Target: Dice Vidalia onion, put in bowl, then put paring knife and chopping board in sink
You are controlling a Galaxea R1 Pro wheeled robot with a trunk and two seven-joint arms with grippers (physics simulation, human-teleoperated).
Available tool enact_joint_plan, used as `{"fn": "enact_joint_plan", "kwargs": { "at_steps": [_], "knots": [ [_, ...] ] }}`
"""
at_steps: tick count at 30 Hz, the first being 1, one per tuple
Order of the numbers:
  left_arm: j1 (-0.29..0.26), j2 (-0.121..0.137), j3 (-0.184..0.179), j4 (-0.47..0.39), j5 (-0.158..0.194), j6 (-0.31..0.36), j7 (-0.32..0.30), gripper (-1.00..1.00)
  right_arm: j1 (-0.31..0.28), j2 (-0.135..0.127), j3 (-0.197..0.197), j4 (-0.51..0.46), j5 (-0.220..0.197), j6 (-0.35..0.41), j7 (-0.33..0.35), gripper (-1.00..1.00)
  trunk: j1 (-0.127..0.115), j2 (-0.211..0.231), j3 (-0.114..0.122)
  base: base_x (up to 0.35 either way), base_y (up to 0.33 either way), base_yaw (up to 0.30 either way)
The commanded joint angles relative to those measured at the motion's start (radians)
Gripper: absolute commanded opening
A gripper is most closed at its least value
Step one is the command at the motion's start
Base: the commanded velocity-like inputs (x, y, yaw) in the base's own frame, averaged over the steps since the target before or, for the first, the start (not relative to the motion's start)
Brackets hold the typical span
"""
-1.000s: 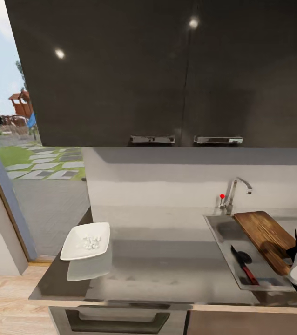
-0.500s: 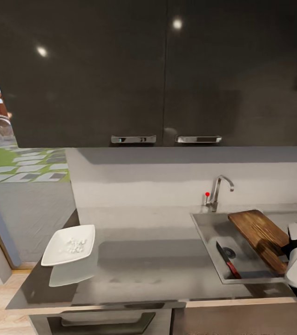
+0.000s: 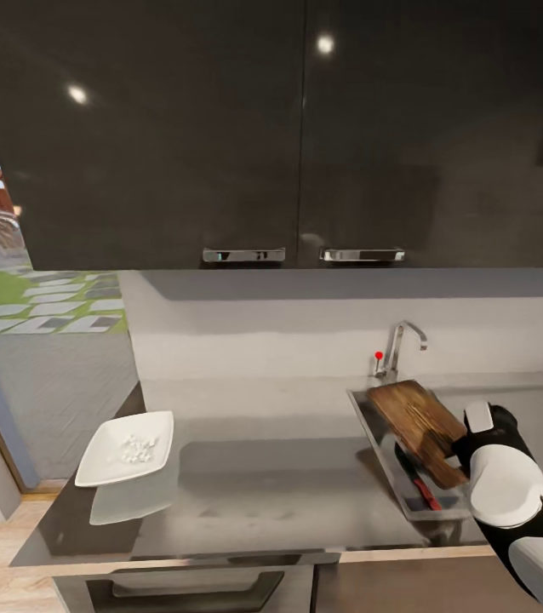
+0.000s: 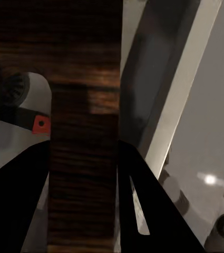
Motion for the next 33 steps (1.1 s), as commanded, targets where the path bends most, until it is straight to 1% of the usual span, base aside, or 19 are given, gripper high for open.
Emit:
{"fn": "enact_joint_plan", "kwargs": {
  "at_steps": [1, 10, 13, 15, 17, 18, 20, 30, 33],
  "knots": [
    [-0.001, 0.0, -0.009, 0.004, 0.009, -0.006, 0.0, 1.0, 0.0, -0.003, -0.001, -0.001, -0.009, 0.005, -0.006, -1.0, 0.0, -0.001, -0.001, 0.0, 0.0, 0.0],
    [-0.001, 0.0, -0.009, 0.004, 0.009, -0.006, 0.0, 1.0, -0.001, -0.004, -0.001, -0.034, -0.008, 0.006, -0.01, -1.0, 0.0, -0.001, -0.001, 0.0, 0.0, 0.0],
    [-0.001, 0.0, -0.009, 0.004, 0.009, -0.006, 0.0, 1.0, -0.001, 0.001, -0.002, -0.035, -0.007, 0.0, -0.015, -1.0, 0.0, -0.001, -0.001, 0.0, 0.0, 0.0],
    [-0.001, -0.002, -0.009, 0.004, 0.009, -0.006, -0.001, 1.0, -0.001, 0.01, -0.002, -0.035, -0.007, -0.006, -0.036, -1.0, 0.0, -0.001, -0.001, 0.0, 0.0, 0.0],
    [-0.001, -0.009, -0.009, 0.004, 0.009, -0.006, -0.001, 1.0, -0.001, 0.018, -0.003, -0.033, -0.008, -0.05, -0.05, -1.0, 0.0, -0.001, -0.001, 0.0, 0.0, 0.0],
    [-0.001, -0.012, -0.009, 0.004, 0.009, -0.006, 0.0, 1.0, -0.001, 0.02, -0.002, -0.03, -0.009, -0.084, -0.054, -1.0, 0.0, -0.001, -0.001, 0.0, 0.0, 0.0],
    [-0.001, -0.011, -0.009, 0.004, 0.009, -0.006, 0.0, 1.0, -0.001, 0.021, -0.003, -0.027, -0.009, -0.113, -0.057, -1.0, 0.0, -0.001, -0.002, 0.0, 0.0, 0.0],
    [-0.001, -0.014, -0.009, 0.004, 0.009, -0.006, 0.0, 1.0, -0.001, 0.035, -0.004, -0.024, -0.007, -0.134, -0.061, -1.0, 0.0, -0.001, -0.01, 0.0, 0.0, 0.011],
    [-0.001, -0.015, -0.009, 0.004, 0.009, -0.006, 0.0, 1.0, -0.001, 0.035, -0.005, -0.023, -0.005, -0.16, -0.062, -1.0, 0.0, -0.001, -0.014, 0.0, 0.0, 0.079]
  ]
}}
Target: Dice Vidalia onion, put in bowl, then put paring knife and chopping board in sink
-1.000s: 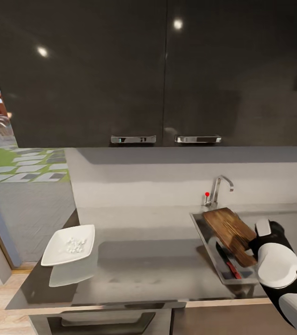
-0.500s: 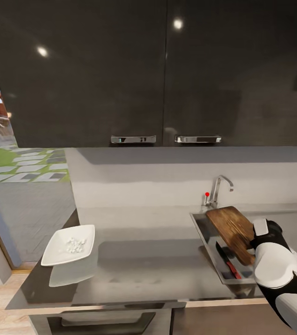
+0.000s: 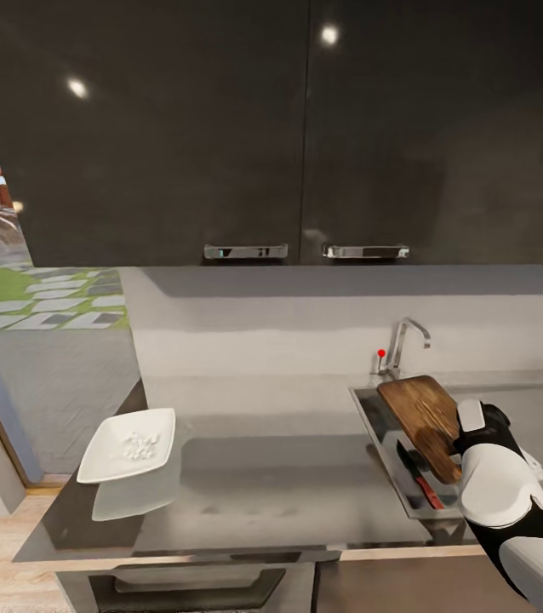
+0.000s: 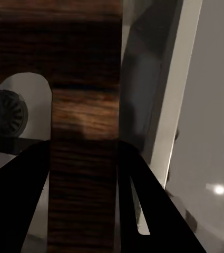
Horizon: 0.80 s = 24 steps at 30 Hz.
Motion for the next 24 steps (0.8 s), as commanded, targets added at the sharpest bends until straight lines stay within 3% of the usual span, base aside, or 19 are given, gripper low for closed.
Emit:
{"fn": "enact_joint_plan", "kwargs": {
  "at_steps": [1, 9, 16, 19, 22, 24],
  "knots": [
    [-0.001, -0.001, -0.009, 0.004, 0.009, -0.006, 0.0, 1.0, 0.0, 0.0, -0.001, 0.0, -0.006, -0.002, -0.007, -1.0, 0.0, -0.001, -0.002, 0.0, 0.0, 0.086],
    [-0.001, -0.003, -0.009, 0.004, 0.009, -0.006, 0.001, 1.0, 0.0, 0.003, 0.001, 0.004, -0.006, -0.051, -0.058, -1.0, 0.0, -0.001, -0.013, 0.013, -0.006, 0.091],
    [-0.001, -0.002, -0.009, 0.004, 0.009, -0.002, 0.003, 1.0, 0.0, 0.024, 0.001, 0.006, -0.005, -0.099, -0.074, -1.0, 0.0, -0.001, -0.022, 0.162, -0.042, 0.076],
    [-0.001, -0.002, -0.009, 0.004, 0.009, 0.056, 0.003, 1.0, 0.0, 0.024, 0.0, 0.006, -0.005, -0.1, -0.075, -1.0, 0.0, -0.001, -0.022, 0.066, -0.018, 0.01],
    [-0.001, -0.003, -0.009, 0.004, 0.009, 0.175, 0.001, 1.0, 0.0, 0.021, -0.003, 0.005, -0.005, -0.101, -0.073, -1.0, 0.0, -0.001, -0.023, 0.015, -0.004, 0.002],
    [-0.001, -0.004, -0.009, 0.004, 0.009, 0.2, 0.0, 1.0, 0.0, 0.02, -0.005, 0.004, -0.005, -0.101, -0.073, -1.0, 0.0, -0.001, -0.023, 0.003, -0.001, 0.001]
  ]
}}
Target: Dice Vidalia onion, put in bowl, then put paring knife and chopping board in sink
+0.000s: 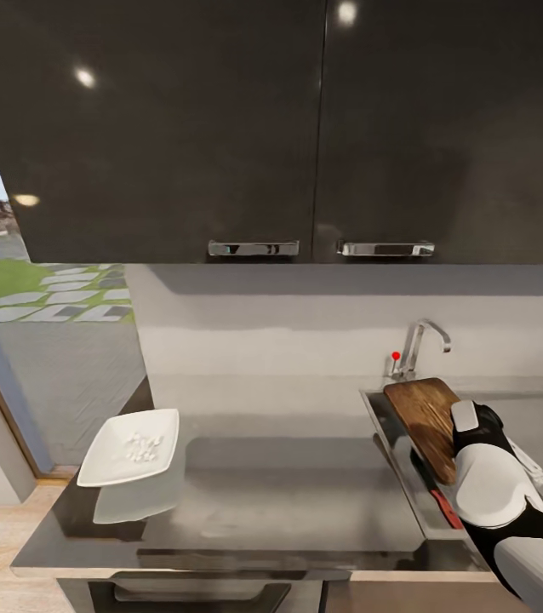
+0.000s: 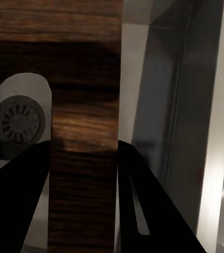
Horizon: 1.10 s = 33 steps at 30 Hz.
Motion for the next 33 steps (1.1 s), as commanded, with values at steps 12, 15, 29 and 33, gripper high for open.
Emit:
{"fn": "enact_joint_plan", "kwargs": {
  "at_steps": [12, 15, 29, 33],
  "knots": [
    [-0.001, -0.019, -0.009, 0.004, 0.01, 0.008, 0.001, 1.0, 0.0, -0.002, -0.006, -0.001, -0.001, 0.006, -0.006, -1.0, 0.0, -0.001, 0.0, 0.0, 0.0, 0.0],
    [-0.001, -0.02, -0.009, 0.004, 0.01, 0.009, 0.003, 1.0, 0.0, 0.0, -0.005, 0.0, -0.001, 0.006, -0.025, -1.0, 0.0, -0.001, 0.0, 0.0, 0.0, 0.0],
    [-0.001, -0.026, -0.009, 0.004, 0.01, 0.012, 0.006, 1.0, 0.001, 0.002, -0.005, 0.179, -0.001, -0.146, -0.1, -1.0, 0.0, -0.001, 0.0, 0.134, -0.244, 0.0],
    [-0.001, -0.044, -0.009, 0.004, 0.01, 0.033, 0.005, 1.0, 0.001, 0.011, -0.005, 0.183, -0.001, -0.15, -0.103, -1.0, 0.0, -0.001, 0.0, -0.036, -0.293, 0.0]
  ]
}}
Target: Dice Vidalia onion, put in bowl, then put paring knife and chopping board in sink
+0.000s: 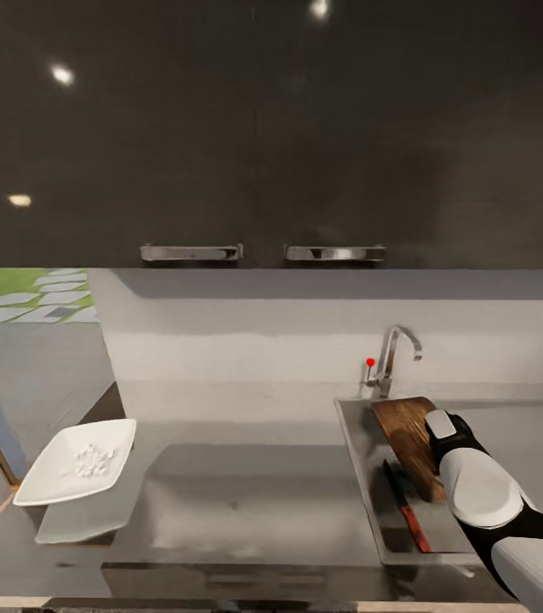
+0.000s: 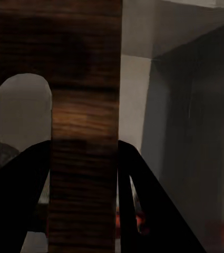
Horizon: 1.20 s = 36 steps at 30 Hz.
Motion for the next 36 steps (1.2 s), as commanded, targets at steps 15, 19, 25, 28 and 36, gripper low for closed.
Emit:
{"fn": "enact_joint_plan", "kwargs": {
  "at_steps": [15, 19, 25, 28, 36],
  "knots": [
    [-0.001, 0.0, -0.009, 0.005, 0.01, -0.001, -0.002, 1.0, 0.003, 0.045, 0.001, 0.058, 0.002, -0.052, -0.003, -1.0, 0.0, -0.001, 0.0, -0.04, -0.045, 0.0],
    [-0.001, 0.0, -0.009, 0.005, 0.01, -0.001, -0.002, 1.0, 0.003, 0.046, 0.001, 0.102, 0.002, -0.093, -0.002, -1.0, 0.0, -0.001, 0.0, 0.0, 0.0, 0.0],
    [-0.001, 0.001, -0.009, 0.005, 0.01, -0.001, -0.002, 1.0, 0.004, 0.045, 0.0, 0.115, 0.002, -0.116, -0.002, -1.0, 0.0, -0.001, 0.0, 0.0, 0.0, 0.0],
    [-0.001, 0.002, -0.009, 0.005, 0.01, -0.001, -0.002, 1.0, 0.006, 0.045, 0.0, 0.115, 0.002, -0.117, -0.001, -1.0, 0.0, -0.001, -0.001, 0.0, 0.0, 0.0],
    [-0.001, 0.002, -0.009, 0.005, 0.01, -0.001, -0.002, 1.0, 0.007, 0.047, 0.001, 0.117, 0.002, -0.117, 0.003, -1.0, 0.0, -0.001, -0.012, 0.0, 0.0, 0.0]
  ]
}}
